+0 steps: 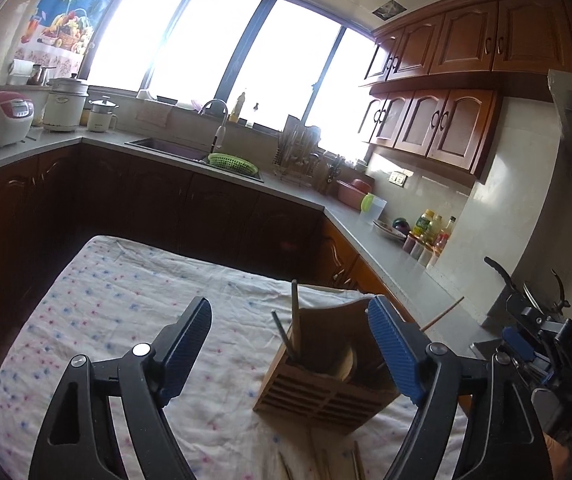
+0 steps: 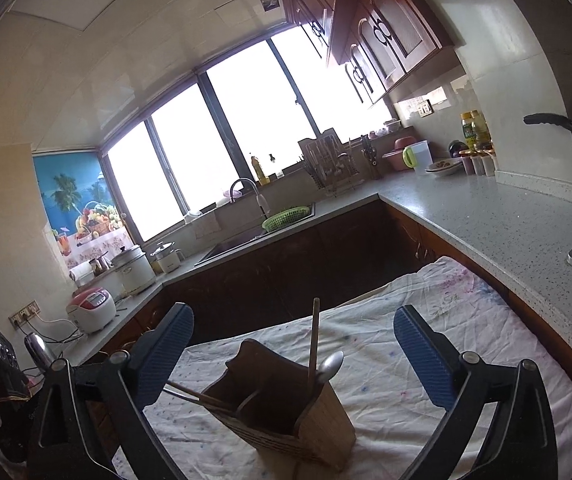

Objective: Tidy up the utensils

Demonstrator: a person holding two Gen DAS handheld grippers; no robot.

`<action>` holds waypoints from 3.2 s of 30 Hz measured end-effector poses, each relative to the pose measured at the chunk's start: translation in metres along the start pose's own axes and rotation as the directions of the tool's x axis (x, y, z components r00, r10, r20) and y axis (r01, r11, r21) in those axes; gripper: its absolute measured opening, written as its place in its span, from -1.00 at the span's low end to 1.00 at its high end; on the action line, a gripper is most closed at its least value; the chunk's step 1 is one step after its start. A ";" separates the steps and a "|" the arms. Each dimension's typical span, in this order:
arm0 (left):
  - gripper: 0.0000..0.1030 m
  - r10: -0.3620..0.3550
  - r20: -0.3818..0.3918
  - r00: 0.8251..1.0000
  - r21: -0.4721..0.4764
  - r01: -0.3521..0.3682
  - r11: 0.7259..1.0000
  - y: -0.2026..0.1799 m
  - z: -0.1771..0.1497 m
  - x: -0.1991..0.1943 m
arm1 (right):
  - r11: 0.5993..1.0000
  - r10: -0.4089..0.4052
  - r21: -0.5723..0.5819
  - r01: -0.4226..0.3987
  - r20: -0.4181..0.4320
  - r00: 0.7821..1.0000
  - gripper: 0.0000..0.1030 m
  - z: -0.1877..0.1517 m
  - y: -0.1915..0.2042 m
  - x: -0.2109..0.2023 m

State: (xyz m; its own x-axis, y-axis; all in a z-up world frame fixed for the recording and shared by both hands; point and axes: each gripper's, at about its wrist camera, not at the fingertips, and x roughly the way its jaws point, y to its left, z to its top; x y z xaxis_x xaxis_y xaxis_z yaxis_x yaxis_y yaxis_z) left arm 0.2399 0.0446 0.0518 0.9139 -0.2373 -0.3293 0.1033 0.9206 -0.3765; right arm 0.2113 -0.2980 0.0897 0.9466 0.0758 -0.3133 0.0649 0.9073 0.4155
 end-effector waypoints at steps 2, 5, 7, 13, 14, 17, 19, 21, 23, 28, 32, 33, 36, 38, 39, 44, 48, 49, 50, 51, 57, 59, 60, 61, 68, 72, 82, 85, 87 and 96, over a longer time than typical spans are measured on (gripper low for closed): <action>0.57 0.008 -0.022 1.000 -0.011 -0.009 1.000 0.004 -0.006 -0.010 | 1.000 -0.001 -0.002 0.001 -0.016 1.000 0.98 -0.009 0.000 -0.010; 0.57 0.012 -0.062 0.998 -0.025 -0.013 1.000 0.009 -0.016 -0.027 | 1.000 -0.002 0.002 0.002 -0.056 0.998 0.98 -0.026 -0.003 -0.023; 0.56 0.021 -0.086 0.996 -0.036 -0.024 0.999 0.011 -0.022 -0.040 | 1.000 -0.010 0.006 0.010 -0.084 0.996 0.98 -0.038 -0.006 -0.032; 0.56 0.024 -0.171 0.985 -0.075 -0.038 0.996 0.015 -0.042 -0.064 | 0.998 -0.031 0.055 0.039 -0.154 0.988 0.98 -0.071 -0.021 -0.057; 0.56 0.029 -0.185 0.982 -0.077 -0.044 0.996 0.015 -0.046 -0.067 | 0.997 -0.033 0.062 0.044 -0.165 0.986 0.98 -0.076 -0.022 -0.061; 0.56 0.024 -0.223 0.975 -0.094 -0.046 0.995 0.016 -0.059 -0.075 | 0.996 -0.040 0.075 0.055 -0.193 0.980 0.98 -0.091 -0.025 -0.071; 0.56 0.026 -0.240 0.970 -0.098 -0.051 0.994 0.014 -0.066 -0.079 | 0.995 -0.042 0.079 0.060 -0.209 0.977 0.98 -0.100 -0.027 -0.077; 0.56 0.026 -0.261 0.965 -0.102 -0.055 0.993 0.014 -0.074 -0.080 | 0.995 -0.044 0.083 0.064 -0.224 0.974 0.98 -0.109 -0.028 -0.083; 0.55 0.023 -0.284 0.958 -0.112 -0.058 0.992 0.015 -0.082 -0.081 | 0.994 -0.046 0.084 0.068 -0.237 0.970 0.98 -0.117 -0.028 -0.088; 0.54 0.016 -0.338 0.941 -0.129 -0.063 0.990 0.018 -0.097 -0.076 | 0.993 -0.057 0.085 0.083 -0.276 0.959 0.98 -0.137 -0.030 -0.094; 0.54 -0.004 -0.375 0.927 -0.134 -0.050 0.990 0.015 -0.103 -0.069 | 0.992 -0.063 0.084 0.092 -0.304 0.951 0.98 -0.149 -0.032 -0.096; 0.54 -0.011 -0.384 0.923 -0.132 -0.043 0.990 0.013 -0.103 -0.067 | 0.992 -0.064 0.085 0.094 -0.309 0.949 0.97 -0.151 -0.033 -0.095; 0.53 -0.024 -0.410 0.912 -0.125 -0.030 0.992 0.009 -0.107 -0.058 | 0.991 -0.065 0.092 0.101 -0.326 0.943 0.95 -0.156 -0.036 -0.094; 0.51 -0.033 -0.431 0.902 -0.120 -0.021 0.993 0.006 -0.110 -0.052 | 0.990 -0.066 0.097 0.104 -0.332 0.941 0.95 -0.157 -0.036 -0.094; 0.50 -0.034 -0.443 0.896 -0.114 -0.019 0.993 0.005 -0.111 -0.048 | 0.990 -0.066 0.099 0.104 -0.332 0.941 0.95 -0.156 -0.037 -0.094; 0.29 -0.019 -0.511 0.860 -0.076 -0.022 0.997 -0.004 -0.118 -0.023 | 0.990 -0.068 0.091 0.104 -0.335 0.940 0.92 -0.154 -0.037 -0.092; 0.20 -0.012 -0.553 0.833 -0.065 -0.029 0.997 -0.007 -0.123 -0.006 | 0.991 -0.061 0.090 0.099 -0.358 0.932 0.75 -0.155 -0.039 -0.083; 0.18 -0.009 -0.561 0.828 -0.063 -0.031 0.998 -0.010 -0.124 0.000 | 0.991 -0.061 0.086 0.100 -0.369 0.928 0.61 -0.155 -0.040 -0.079; 0.15 -0.008 -0.567 0.824 -0.059 -0.032 0.998 -0.011 -0.124 0.003 | 0.992 -0.063 0.081 0.101 -0.382 0.922 0.54 -0.156 -0.040 -0.074; 0.13 -0.004 -0.573 0.819 -0.052 -0.032 0.998 -0.012 -0.125 0.007 | 0.992 -0.063 0.078 0.102 -0.397 0.916 0.39 -0.157 -0.041 -0.069; -0.22 0.047 -0.587 0.808 0.021 -0.043 0.999 -0.023 -0.127 0.025 | 0.994 -0.062 0.050 0.096 -0.465 0.883 -0.10 -0.162 -0.039 -0.039; -0.42 0.035 -0.589 0.807 0.023 -0.026 0.999 -0.025 -0.128 0.028 | 0.995 -0.060 0.046 0.093 -0.471 0.880 -0.11 -0.164 -0.037 -0.036; -0.44 0.024 -0.591 0.807 0.022 -0.013 1.000 -0.025 -0.129 0.028 | 0.995 -0.058 0.046 0.090 -0.474 0.879 -0.11 -0.165 -0.036 -0.034; -0.44 0.029 -0.589 0.807 0.033 -0.012 0.999 -0.026 -0.129 0.027 | 0.995 -0.056 0.045 0.088 -0.477 0.877 -0.11 -0.167 -0.036 -0.034; -0.50 0.062 -0.568 0.820 0.070 -0.027 0.997 -0.009 -0.121 0.011 | 0.995 -0.057 0.050 0.092 -0.482 0.875 -0.13 -0.167 -0.038 -0.035; -0.52 0.060 -0.544 0.837 0.036 -0.048 0.998 0.008 -0.109 -0.004 | 0.994 -0.063 0.050 0.100 -0.485 0.872 -0.14 -0.167 -0.042 -0.033; -0.53 0.105 -0.527 0.843 0.015 -0.114 0.993 0.030 -0.100 -0.003 | 0.993 -0.117 -0.031 0.118 -0.517 0.848 -0.38 -0.166 -0.039 0.007; -0.53 0.113 -0.556 0.824 0.007 -0.131 0.991 0.035 -0.103 0.006 | 0.991 -0.133 -0.061 0.119 -0.536 0.834 -0.53 -0.166 -0.037 0.027; -0.50 0.108 -0.565 0.818 -0.006 -0.136 0.991 0.037 -0.104 0.010 | 0.989 -0.150 -0.092 0.118 -0.551 0.821 -0.58 -0.168 -0.035 0.041; -0.49 0.126 -0.559 0.820 0.060 -0.112 0.992 0.033 -0.104 0.019 | 0.976 -0.207 -0.184 0.121 -0.584 0.785 -0.80 -0.180 -0.027 0.067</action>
State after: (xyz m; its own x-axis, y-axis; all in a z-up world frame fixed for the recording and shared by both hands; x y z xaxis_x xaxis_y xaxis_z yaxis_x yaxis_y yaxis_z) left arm 0.2202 0.0382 -0.0568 0.5427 -0.2518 -0.8013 0.0239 0.9583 -0.2849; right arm 0.2162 -0.2431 -0.0966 0.5449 0.1130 -0.8308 0.1200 0.9702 0.2107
